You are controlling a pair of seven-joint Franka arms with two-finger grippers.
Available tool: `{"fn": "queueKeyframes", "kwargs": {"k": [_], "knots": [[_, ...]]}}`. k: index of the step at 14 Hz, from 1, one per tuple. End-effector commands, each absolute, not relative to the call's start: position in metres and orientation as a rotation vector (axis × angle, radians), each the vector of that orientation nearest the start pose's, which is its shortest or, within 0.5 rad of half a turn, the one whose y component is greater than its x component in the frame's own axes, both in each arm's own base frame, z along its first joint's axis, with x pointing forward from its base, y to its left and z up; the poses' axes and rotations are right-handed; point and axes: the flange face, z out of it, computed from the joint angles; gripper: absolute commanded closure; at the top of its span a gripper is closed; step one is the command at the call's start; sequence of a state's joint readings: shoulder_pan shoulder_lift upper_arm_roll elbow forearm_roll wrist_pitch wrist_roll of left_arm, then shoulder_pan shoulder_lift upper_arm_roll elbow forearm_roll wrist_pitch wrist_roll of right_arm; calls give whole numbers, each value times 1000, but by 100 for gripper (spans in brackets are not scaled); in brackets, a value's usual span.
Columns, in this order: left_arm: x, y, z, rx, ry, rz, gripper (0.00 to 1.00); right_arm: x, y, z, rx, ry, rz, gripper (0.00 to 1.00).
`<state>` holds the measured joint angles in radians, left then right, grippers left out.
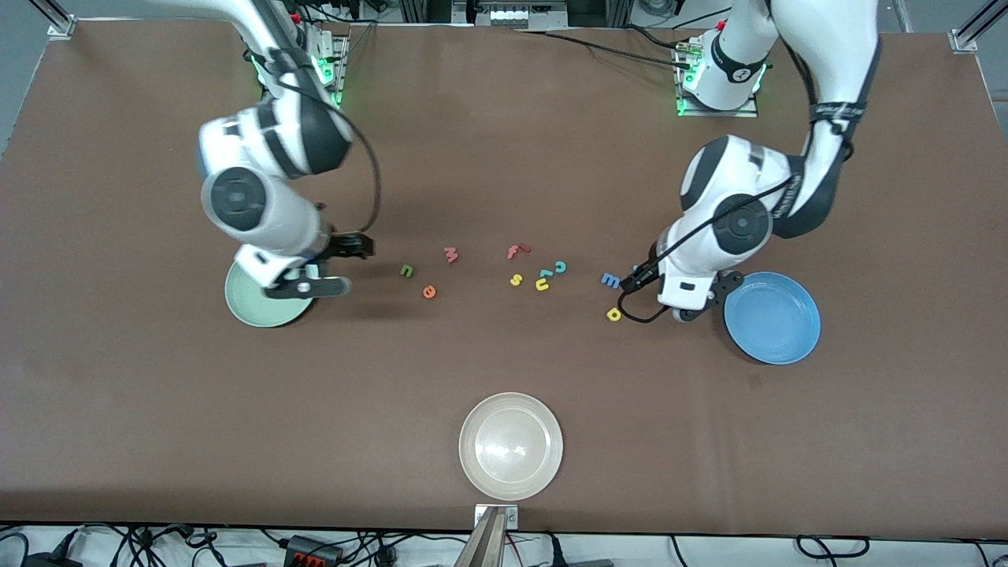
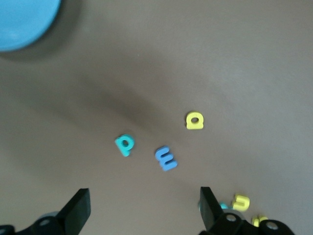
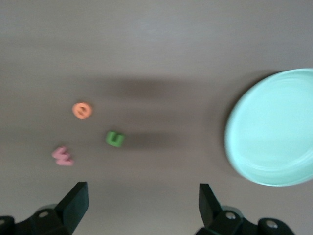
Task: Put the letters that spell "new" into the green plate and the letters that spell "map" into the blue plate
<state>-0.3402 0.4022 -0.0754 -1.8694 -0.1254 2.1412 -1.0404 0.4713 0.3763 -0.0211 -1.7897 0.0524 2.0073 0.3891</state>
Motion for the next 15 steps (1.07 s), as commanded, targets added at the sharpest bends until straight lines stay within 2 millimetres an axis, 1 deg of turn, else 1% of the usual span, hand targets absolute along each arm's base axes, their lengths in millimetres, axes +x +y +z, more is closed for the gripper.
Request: {"fn": "queueKeyframes", "kwargs": {"k": [1, 2, 3, 4, 5, 7, 8, 9, 10, 11, 12, 13, 15], "knots": [[543, -274, 252, -2894, -1212, 268, 18, 556, 307, 290, -3169, 22, 231, 0], [543, -275, 240, -2884, -1220, 273, 22, 554, 310, 277, -3171, 0, 222, 0], [544, -274, 228, -2886, -1217, 269, 32, 548, 318, 264, -3174, -12, 225, 0], [545, -276, 215, -2890, -1238, 251, 34, 542, 325, 255, -3181, 2, 244, 0], [546, -275, 207, -2892, -1245, 244, 34, 542, 322, 245, -3189, 49, 264, 0], [547, -273, 199, -2884, -1252, 250, 38, 542, 318, 231, -3199, 245, 289, 0], [548, -274, 197, -2890, -1262, 235, 40, 541, 319, 228, -3199, 343, 286, 0], [548, -275, 189, -2886, -1283, 225, 43, 540, 321, 223, -3198, 403, 289, 2], [547, -277, 183, -2883, -1295, 220, 45, 539, 320, 217, -3199, 443, 301, 5], [545, -281, 180, -2887, -1288, 216, 46, 541, 314, 212, -3199, 476, 313, 8], [545, -282, 179, -2888, -1286, 216, 46, 542, 312, 208, -3199, 491, 319, 18], [544, -281, 176, -2884, -1285, 222, 48, 540, 313, 203, -3198, 518, 322, 22], [541, -283, 174, -2882, -1279, 227, 51, 541, 316, 197, -3184, 602, 297, 22]]}}
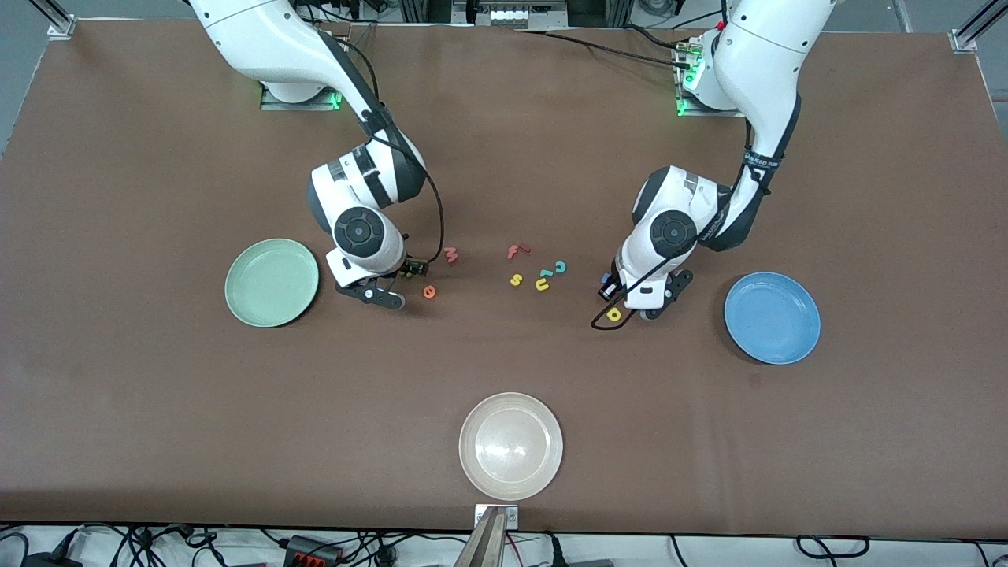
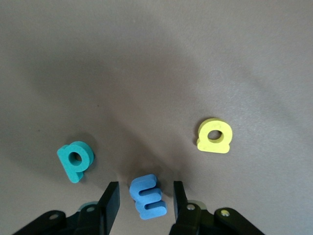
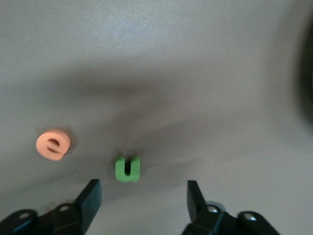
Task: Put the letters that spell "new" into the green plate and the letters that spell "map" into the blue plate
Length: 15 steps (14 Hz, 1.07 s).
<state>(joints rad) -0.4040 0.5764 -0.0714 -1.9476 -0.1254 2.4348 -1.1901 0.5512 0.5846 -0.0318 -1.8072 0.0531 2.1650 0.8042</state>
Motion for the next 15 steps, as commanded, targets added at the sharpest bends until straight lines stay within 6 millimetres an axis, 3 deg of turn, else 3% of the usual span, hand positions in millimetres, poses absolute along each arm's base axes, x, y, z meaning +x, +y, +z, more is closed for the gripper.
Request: {"fn": "queueKeyframes", "kwargs": {"k": [1, 2, 3, 4, 6, 9, 13, 15], "knots": [[538, -287, 173, -2878, -1277, 230, 53, 539, 319, 194, -3183, 623, 297, 23], [537, -289, 173, -2872, -1285, 232, 59, 539, 319, 190, -3181, 636, 294, 25], [537, -290, 174, -2872, -1282, 234, 78, 540, 319, 187, -3175, 648, 281, 25], [537, -290, 175, -2882, -1260, 234, 88, 538, 319, 181, -3178, 656, 287, 25], [539, -290, 178, -2886, -1258, 232, 91, 540, 320, 179, -3171, 655, 269, 25], [557, -276, 220, -2911, -1134, 257, 95, 536, 324, 171, -3178, 642, 273, 30], [600, -210, 279, -2933, -787, 305, 94, 534, 327, 162, -3181, 633, 271, 39], [616, -167, 288, -2954, -522, 290, 94, 533, 328, 156, -3183, 630, 267, 45]]}}
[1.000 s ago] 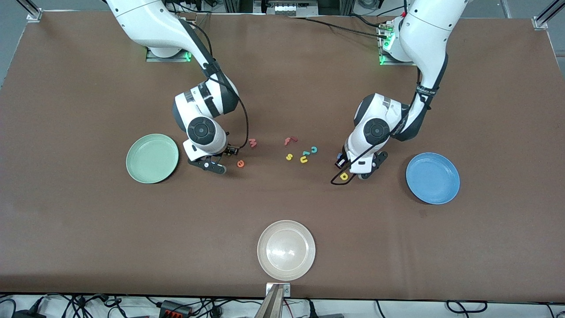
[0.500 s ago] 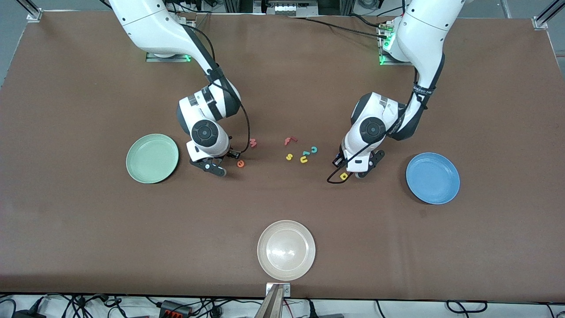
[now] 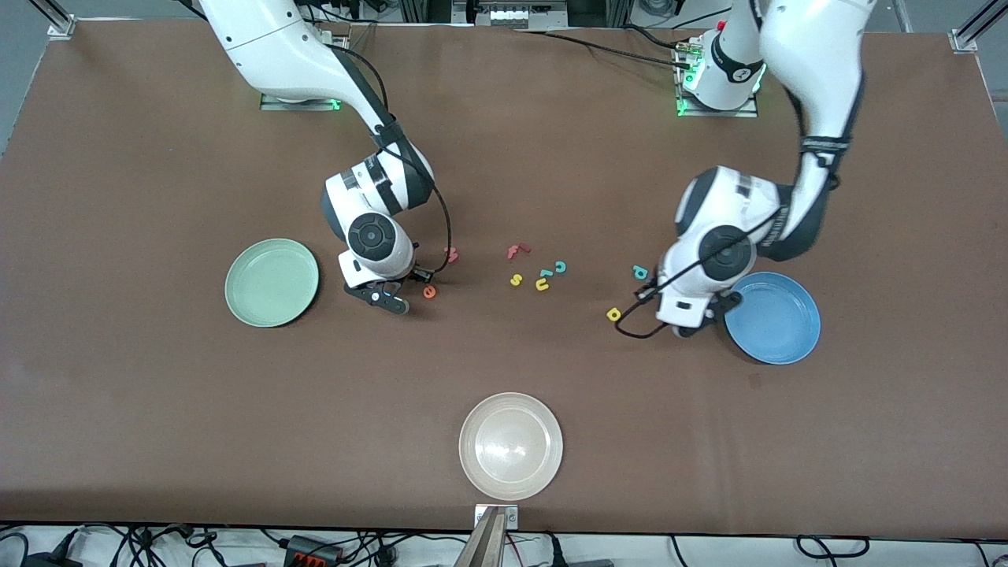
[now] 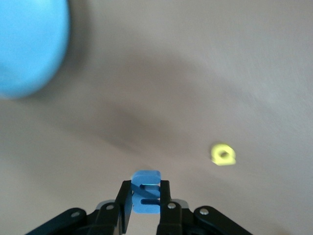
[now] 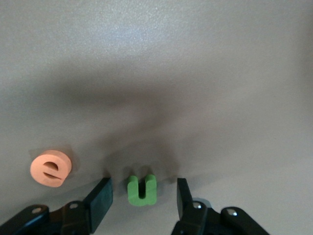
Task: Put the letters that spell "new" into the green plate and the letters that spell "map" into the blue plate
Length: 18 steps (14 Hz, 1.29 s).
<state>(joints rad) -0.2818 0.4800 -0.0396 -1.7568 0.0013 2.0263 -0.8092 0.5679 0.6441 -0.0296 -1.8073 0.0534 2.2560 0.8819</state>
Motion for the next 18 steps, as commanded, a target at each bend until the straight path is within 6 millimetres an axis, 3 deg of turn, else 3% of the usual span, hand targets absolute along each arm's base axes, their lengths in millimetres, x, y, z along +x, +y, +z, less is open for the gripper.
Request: {"fn": "queueKeyframes", "kwargs": {"k": [1, 4, 6, 8, 9, 10, 11, 12, 15, 18], "knots": [[624, -139, 288, -2968, -430, 288, 94, 533, 328, 156, -3183, 627, 267, 48], [641, -49, 276, -3009, -30, 298, 93, 535, 327, 157, -3184, 602, 265, 63], [645, -22, 241, -3038, 197, 275, 89, 538, 328, 163, -3179, 596, 249, 76], [641, -5, 214, -3053, 261, 242, 89, 543, 327, 181, -3166, 600, 227, 80], [637, -5, 204, -3056, 284, 222, 88, 548, 322, 194, -3161, 590, 211, 80], [635, -5, 199, -3058, 285, 207, 67, 551, 315, 208, -3165, 581, 223, 80], [635, -6, 200, -3060, 278, 205, 20, 556, 304, 220, -3169, 579, 238, 80], [637, -7, 207, -3059, 290, 193, 0, 563, 287, 234, -3171, 552, 248, 80], [647, -33, 242, -3061, 327, 100, 0, 585, 212, 261, -3179, 467, 346, 80], [652, -95, 270, -3090, 429, 64, 0, 598, 126, 255, -3171, 394, 485, 80]]}}
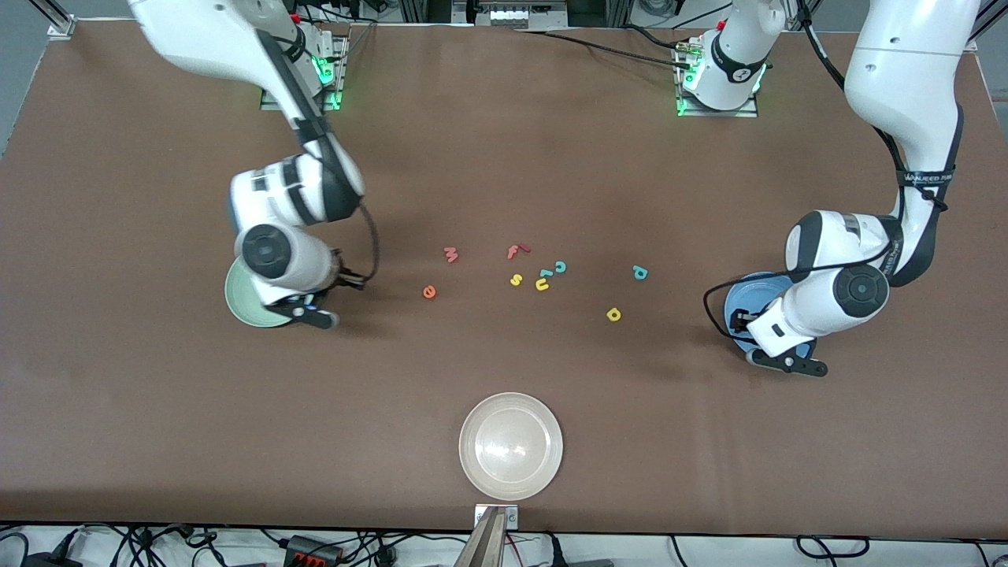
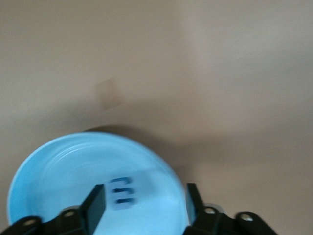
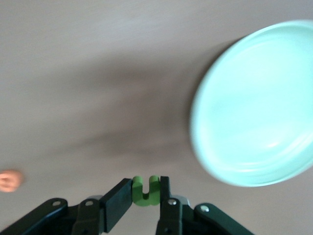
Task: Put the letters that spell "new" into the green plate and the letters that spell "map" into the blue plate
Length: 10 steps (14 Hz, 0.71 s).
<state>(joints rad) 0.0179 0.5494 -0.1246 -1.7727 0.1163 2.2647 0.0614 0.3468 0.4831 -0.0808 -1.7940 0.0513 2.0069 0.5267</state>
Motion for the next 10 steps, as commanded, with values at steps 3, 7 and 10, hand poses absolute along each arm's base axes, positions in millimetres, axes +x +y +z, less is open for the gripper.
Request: {"fn": "queueKeyframes", "kwargs": {"k": [3, 7, 10], "knots": [[639, -164, 266, -3070, 709, 60, 0, 594, 62, 237, -3139, 309, 566, 78], [616, -224, 229, -2968, 1157, -27, 0, 596, 39, 203, -3129, 285, 586, 78], [597, -257, 203, -2908, 1335, -57, 0, 602, 46, 204, -3131, 275, 559, 42]]}}
